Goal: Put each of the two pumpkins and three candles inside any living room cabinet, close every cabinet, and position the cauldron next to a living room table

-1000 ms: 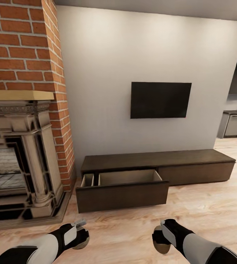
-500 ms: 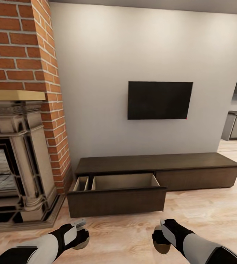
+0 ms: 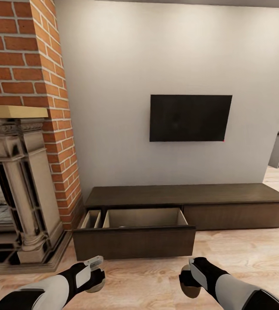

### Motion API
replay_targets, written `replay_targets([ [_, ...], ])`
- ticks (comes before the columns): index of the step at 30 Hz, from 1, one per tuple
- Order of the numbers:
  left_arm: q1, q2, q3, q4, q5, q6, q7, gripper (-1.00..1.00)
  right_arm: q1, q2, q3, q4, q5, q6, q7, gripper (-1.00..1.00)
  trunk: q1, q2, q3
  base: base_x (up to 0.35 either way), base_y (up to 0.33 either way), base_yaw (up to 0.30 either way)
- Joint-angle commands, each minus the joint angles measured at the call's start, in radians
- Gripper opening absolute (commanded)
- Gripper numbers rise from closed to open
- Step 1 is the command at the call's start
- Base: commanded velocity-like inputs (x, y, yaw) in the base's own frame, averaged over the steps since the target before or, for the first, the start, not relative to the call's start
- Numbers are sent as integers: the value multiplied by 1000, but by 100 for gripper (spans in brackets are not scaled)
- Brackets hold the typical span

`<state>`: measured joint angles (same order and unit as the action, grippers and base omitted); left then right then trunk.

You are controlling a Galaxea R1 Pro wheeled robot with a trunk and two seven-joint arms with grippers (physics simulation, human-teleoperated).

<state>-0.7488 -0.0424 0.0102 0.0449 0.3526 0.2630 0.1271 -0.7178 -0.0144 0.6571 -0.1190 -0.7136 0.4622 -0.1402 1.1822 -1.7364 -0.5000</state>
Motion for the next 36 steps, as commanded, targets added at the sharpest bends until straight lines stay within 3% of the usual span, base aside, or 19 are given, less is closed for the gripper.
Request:
replay_targets([
  [1, -1, 0, 0, 1, 6, 1, 3, -100, 0, -1, 7, -4, -10, 6, -7, -100, 0, -1, -1, 13, -13, 0],
  [16, -1, -1, 0, 1, 6, -31, 3, -100, 0, -1, 7, -4, -9, 6, -7, -100, 0, -1, -1, 166, -97, 0],
  [36, 3, -1, 0, 1, 6, -33, 3, -100, 8, -1, 9, -2, -9, 6, -9, -100, 0, -1, -1, 4, -2, 0],
])
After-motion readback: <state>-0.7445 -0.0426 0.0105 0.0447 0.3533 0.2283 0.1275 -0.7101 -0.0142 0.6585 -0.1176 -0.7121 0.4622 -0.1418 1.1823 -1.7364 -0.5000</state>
